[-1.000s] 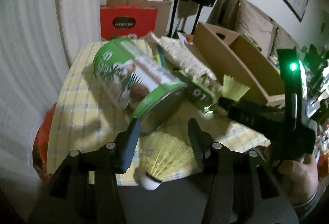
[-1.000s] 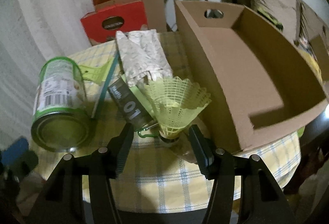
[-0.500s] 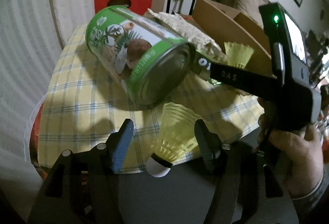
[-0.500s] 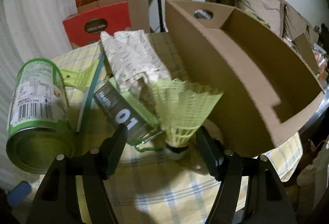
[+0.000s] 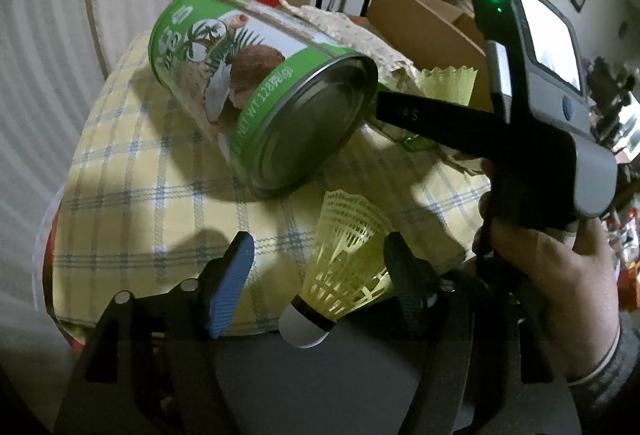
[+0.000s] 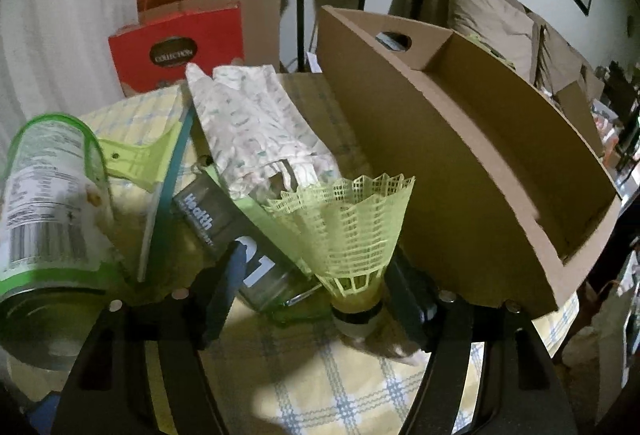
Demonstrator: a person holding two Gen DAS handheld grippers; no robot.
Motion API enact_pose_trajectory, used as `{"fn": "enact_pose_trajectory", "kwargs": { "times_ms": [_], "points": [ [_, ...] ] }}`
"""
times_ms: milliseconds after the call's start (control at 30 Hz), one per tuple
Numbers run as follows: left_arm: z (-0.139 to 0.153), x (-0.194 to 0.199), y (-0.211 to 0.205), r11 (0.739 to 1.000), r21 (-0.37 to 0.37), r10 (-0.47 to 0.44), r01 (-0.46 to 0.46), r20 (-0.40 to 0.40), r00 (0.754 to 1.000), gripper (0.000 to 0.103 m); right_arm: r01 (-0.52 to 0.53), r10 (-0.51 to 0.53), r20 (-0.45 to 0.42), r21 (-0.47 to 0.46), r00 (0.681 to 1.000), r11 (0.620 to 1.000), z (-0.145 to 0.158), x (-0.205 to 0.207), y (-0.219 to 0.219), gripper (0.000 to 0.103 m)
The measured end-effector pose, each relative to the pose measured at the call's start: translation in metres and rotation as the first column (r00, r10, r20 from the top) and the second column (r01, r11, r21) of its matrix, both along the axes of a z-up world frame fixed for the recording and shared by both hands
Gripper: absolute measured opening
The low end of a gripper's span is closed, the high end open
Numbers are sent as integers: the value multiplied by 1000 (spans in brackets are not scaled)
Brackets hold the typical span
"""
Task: Organize objects
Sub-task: 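Lift the shuttlecock with the left gripper while the right gripper grasps the upright yellow shuttlecock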
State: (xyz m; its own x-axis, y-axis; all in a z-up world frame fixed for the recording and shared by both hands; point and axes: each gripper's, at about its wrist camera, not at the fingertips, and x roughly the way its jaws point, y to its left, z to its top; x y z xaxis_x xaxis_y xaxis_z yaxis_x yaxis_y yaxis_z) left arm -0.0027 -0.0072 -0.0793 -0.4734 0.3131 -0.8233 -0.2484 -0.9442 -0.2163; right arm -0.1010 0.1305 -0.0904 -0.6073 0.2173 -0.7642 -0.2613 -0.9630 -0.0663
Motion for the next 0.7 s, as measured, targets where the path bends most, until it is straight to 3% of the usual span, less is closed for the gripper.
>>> {"fn": "enact_pose_trajectory", "kwargs": {
  "times_ms": [300,467,567,700],
  "points": [
    [-7,1,14,999,-8,-46,46,27,999,66,-27,27,-28,15,999,1000,-2,-5,-2,75],
    [-6,6,22,996,8,-87,87,41,995,41,-74,76,-42,38,996,997,1,-3,-7,47],
    [-3,10,23,996,1,-88,88,27,996,32,-96,97,-38,23,995,995,2,-4,-6,44],
    [2,11,15,997,46,-57,56,30,998,24,-129,126,-60,-58,990,990,8,0,1,40]
  ]
}}
